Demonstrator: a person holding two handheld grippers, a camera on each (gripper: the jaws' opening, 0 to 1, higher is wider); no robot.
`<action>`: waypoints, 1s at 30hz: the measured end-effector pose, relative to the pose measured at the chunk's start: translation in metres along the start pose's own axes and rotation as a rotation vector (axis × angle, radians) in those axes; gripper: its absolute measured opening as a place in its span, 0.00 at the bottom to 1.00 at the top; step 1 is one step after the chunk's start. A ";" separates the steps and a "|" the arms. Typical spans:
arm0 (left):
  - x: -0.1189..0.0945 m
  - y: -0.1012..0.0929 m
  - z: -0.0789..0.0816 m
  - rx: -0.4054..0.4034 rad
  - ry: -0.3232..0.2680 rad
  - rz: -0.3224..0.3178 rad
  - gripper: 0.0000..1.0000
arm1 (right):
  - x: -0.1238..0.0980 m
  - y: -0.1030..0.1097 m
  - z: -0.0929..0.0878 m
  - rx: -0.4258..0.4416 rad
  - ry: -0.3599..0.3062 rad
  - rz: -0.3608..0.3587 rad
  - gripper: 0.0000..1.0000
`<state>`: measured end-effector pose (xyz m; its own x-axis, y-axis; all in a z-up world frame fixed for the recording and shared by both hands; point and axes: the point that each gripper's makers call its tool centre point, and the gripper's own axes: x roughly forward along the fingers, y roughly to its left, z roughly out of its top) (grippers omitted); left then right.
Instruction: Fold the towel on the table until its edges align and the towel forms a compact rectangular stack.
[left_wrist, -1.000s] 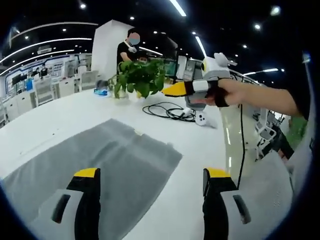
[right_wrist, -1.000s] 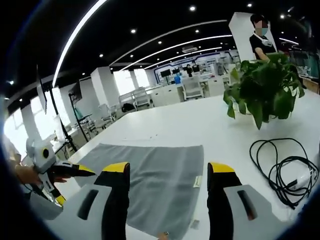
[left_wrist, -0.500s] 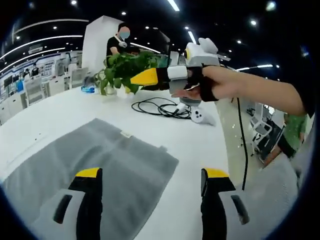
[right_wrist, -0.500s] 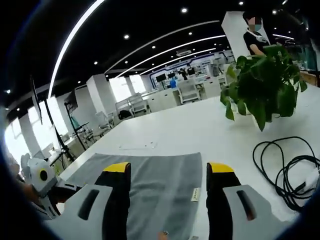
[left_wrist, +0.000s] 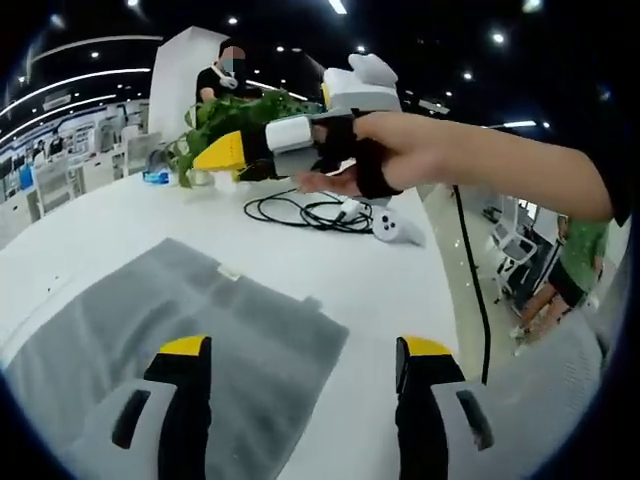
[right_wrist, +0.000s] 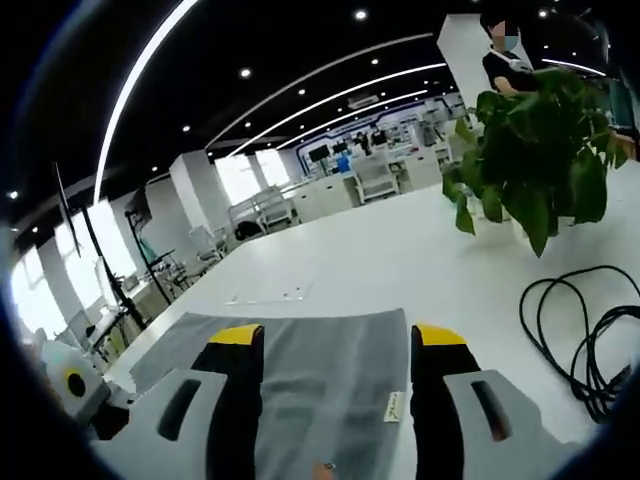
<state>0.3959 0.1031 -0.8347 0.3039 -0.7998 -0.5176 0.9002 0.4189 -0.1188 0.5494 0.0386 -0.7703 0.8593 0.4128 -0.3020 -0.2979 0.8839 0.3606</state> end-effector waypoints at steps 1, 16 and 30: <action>0.002 -0.002 0.000 0.013 0.002 -0.003 0.71 | 0.002 -0.001 -0.001 0.001 0.001 -0.001 0.59; 0.038 -0.021 -0.011 0.373 0.086 -0.058 0.49 | 0.035 -0.018 -0.018 0.039 0.044 -0.035 0.56; 0.063 -0.027 -0.037 0.488 0.160 -0.126 0.27 | 0.078 -0.028 -0.033 0.022 0.095 -0.039 0.54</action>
<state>0.3791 0.0570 -0.8956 0.1667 -0.7394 -0.6524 0.9788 0.0441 0.2001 0.6110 0.0535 -0.8327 0.8264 0.3978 -0.3985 -0.2545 0.8952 0.3658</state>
